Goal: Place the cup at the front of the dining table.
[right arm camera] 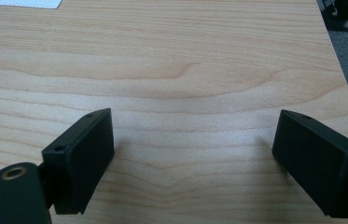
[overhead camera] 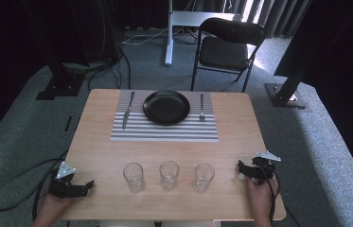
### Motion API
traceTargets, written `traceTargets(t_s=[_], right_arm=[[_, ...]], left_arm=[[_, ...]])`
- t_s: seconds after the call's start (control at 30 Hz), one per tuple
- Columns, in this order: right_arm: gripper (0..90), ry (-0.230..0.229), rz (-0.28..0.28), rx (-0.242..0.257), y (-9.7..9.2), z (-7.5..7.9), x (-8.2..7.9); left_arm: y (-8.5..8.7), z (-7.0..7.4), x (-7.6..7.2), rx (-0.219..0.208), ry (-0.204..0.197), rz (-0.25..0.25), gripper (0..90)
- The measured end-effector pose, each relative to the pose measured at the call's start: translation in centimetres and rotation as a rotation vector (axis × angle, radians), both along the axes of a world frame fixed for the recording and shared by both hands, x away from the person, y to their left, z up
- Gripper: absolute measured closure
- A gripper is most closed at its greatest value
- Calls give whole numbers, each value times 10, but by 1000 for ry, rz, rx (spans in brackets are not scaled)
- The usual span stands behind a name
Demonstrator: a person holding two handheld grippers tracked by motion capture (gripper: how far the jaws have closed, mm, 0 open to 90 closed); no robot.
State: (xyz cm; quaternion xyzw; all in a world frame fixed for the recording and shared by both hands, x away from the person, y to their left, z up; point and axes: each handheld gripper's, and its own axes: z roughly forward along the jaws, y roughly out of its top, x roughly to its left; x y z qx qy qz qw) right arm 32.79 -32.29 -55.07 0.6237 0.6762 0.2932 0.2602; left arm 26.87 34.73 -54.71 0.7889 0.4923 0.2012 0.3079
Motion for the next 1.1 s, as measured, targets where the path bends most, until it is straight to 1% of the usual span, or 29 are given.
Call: traceTargets(t_s=[0.1,0.13,0.17,0.23,0.33,0.4,0.43,0.5,0.53,0.63,0.67,0.7,0.77,0.8,0.83,0.87,0.9,0.97,1.1], right_arm=[[122,0,0,0,0,0,0],[122,0,0,0,0,0,0],[122,0,-1,0,0,0,0],[122,0,0,0,0,0,0],[121,0,0,0,0,0,0],[122,0,0,0,0,0,0],[121,0,0,0,0,0,0],[122,0,0,0,0,0,0],[122,0,0,0,0,0,0],[121,0,0,0,0,0,0],[122,0,0,0,0,0,0],[122,0,0,1,0,0,0],[122,0,0,0,0,0,0],[122,0,0,0,0,0,0],[121,0,0,0,0,0,0],[122,0,0,0,0,0,0],[122,0,0,0,0,0,0],[122,0,0,0,0,0,0],[121,0,0,0,0,0,0]], left_arm=[[0,0,0,-1,-1,-4,6],[0,0,0,-1,-1,-16,7],[0,0,0,-1,-1,-16,6],[1,0,-1,1,0,-38,7],[2,0,-1,2,1,-45,7],[1,1,-2,1,-1,-69,12],[1,1,-3,0,-4,-71,28],[1,1,-3,1,-5,-69,31],[1,0,-3,-4,-10,-68,34],[2,1,-3,-12,-4,-72,42],[2,2,-4,-13,-16,-72,42],[3,2,-4,-28,-15,-77,42],[3,4,-5,-30,-19,-81,43],[3,4,-5,-29,-11,-90,42],[2,4,-5,-21,-11,-89,42],[1,5,-5,-10,8,-81,43],[1,5,-4,-15,19,-85,43],[0,6,-5,-4,20,-87,43],[0,9,-6,-20,14,-98,48]])
